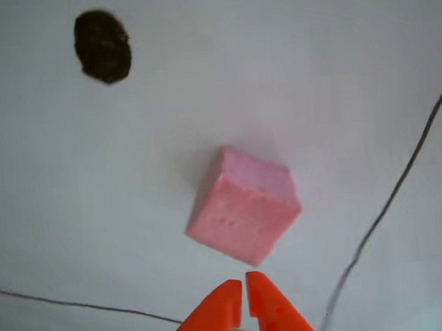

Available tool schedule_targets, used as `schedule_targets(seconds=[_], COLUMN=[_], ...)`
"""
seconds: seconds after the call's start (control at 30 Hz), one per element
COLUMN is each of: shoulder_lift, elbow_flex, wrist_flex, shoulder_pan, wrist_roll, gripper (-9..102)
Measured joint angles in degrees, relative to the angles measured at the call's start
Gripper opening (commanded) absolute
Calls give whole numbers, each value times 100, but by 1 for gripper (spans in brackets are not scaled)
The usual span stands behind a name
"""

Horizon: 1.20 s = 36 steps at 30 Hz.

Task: Grasp the colored block, Place it on the black dot, and then return the arm to the default position.

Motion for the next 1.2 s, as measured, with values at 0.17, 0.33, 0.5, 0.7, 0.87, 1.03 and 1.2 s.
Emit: schedule_targets(seconds=[0.17, 0.33, 0.5, 0.7, 0.87, 1.03, 1.2], shoulder_lift=[35, 105, 105, 105, 105, 105, 105], elbow_flex=[0, 0, 272, 536, 536, 536, 536], wrist_flex=[53, 290, 141, -352, -475, -501, -457], shoulder_pan=[53, 105, 167, 105, 132, 132, 132], wrist_roll=[1811, 3103, 3261, 3120, 2988, 2786, 2619], gripper=[0, 0, 0, 0, 0, 2, 21])
